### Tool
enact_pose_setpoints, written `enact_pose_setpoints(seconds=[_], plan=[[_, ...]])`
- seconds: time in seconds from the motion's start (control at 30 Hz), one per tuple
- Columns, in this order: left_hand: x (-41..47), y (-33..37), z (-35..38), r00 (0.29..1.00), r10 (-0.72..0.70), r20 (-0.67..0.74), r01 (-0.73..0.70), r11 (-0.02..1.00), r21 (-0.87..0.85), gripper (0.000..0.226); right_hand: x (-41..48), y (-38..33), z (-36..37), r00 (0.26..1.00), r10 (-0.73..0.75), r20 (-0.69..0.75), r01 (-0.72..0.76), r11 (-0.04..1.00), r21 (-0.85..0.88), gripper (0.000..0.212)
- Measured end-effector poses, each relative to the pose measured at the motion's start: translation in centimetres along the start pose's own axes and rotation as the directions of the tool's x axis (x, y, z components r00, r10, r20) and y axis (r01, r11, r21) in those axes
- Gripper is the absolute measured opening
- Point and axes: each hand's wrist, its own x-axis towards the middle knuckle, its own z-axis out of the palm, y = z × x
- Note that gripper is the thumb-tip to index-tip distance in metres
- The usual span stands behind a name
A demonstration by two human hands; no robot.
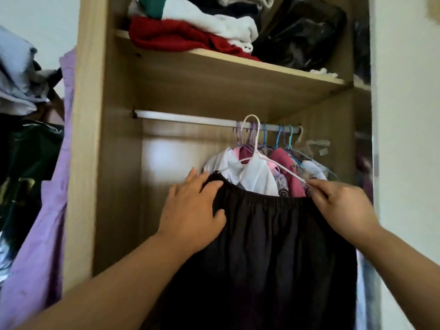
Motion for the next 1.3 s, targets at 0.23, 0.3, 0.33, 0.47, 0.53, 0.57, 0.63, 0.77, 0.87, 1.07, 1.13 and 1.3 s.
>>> enact_pose_setpoints(seconds=[0.23, 0.3, 0.33, 0.47, 0.53, 0.57, 0.63, 0.77, 0.87, 1.07, 1.13, 1.3], plan=[[-1.9, 0.9, 8.1, 0.97, -0.115, 0.214, 0.184, 0.923, -0.337, 0.073, -9.2, -0.9, -7.4, 0.992, 0.096, 0.085, -0.091, 0.993, -0.069, 0.017], [-3.1, 1.1, 9.6, 0.977, -0.083, 0.194, 0.162, 0.886, -0.435, 0.059, -12.0, -2.1, -9.7, 0.986, 0.136, 0.096, -0.127, 0.987, -0.095, 0.017], [-3.7, 1.2, 10.1, 0.981, -0.038, 0.192, 0.135, 0.842, -0.523, 0.046, -13.3, -2.7, -10.7, 0.98, 0.167, 0.108, -0.156, 0.982, -0.102, 0.019], [-7.7, 2.8, 11.0, 0.964, 0.183, 0.195, 0.035, 0.634, -0.772, 0.011, -18.8, -6.6, -14.9, 0.941, 0.309, 0.138, -0.268, 0.929, -0.254, 0.025], [-9.9, 3.5, 10.7, 0.956, 0.235, 0.175, 0.016, 0.554, -0.832, 0.012, -21.3, -9.3, -16.7, 0.911, 0.39, 0.135, -0.325, 0.879, -0.349, 0.024], [-11.0, 3.8, 10.3, 0.953, 0.257, 0.159, 0.001, 0.523, -0.852, 0.013, -22.5, -10.9, -17.6, 0.883, 0.451, 0.129, -0.371, 0.84, -0.396, 0.024], [-13.6, 4.0, 9.4, 0.941, 0.309, 0.135, -0.028, 0.469, -0.883, 0.013, -25.2, -14.7, -19.5, 0.822, 0.554, 0.13, -0.432, 0.757, -0.49, 0.019], [-17.9, 4.1, 7.2, 0.901, 0.431, 0.05, -0.133, 0.384, -0.914, 0.016, -30.0, -23.2, -22.7, 0.596, 0.791, 0.143, -0.574, 0.543, -0.614, 0.01], [-20.8, 4.8, 6.0, 0.838, 0.545, 0.035, -0.176, 0.331, -0.927, 0.015, -33.1, -28.6, -24.6, 0.409, 0.902, 0.137, -0.631, 0.388, -0.672, 0.012], [-28.3, 9.0, 1.6, 0.625, 0.78, 0.029, -0.189, 0.186, -0.964, 0.018, -40.0, -38.1, -29.4, 0.063, 0.998, 0.017, -0.847, 0.063, -0.528, 0.025], [-31.7, 11.2, -0.6, 0.52, 0.854, 0.019, -0.166, 0.123, -0.978, 0.018, -42.1, -41.3, -32.3, -0.084, 0.996, -0.007, -0.895, -0.079, -0.44, 0.023], [-40.8, 16.8, -7.6, 0.242, 0.969, -0.056, -0.098, -0.033, -0.995, 0.017, -47.0, -49.6, -40.1, -0.363, 0.923, -0.126, -0.892, -0.384, -0.239, 0.02]])
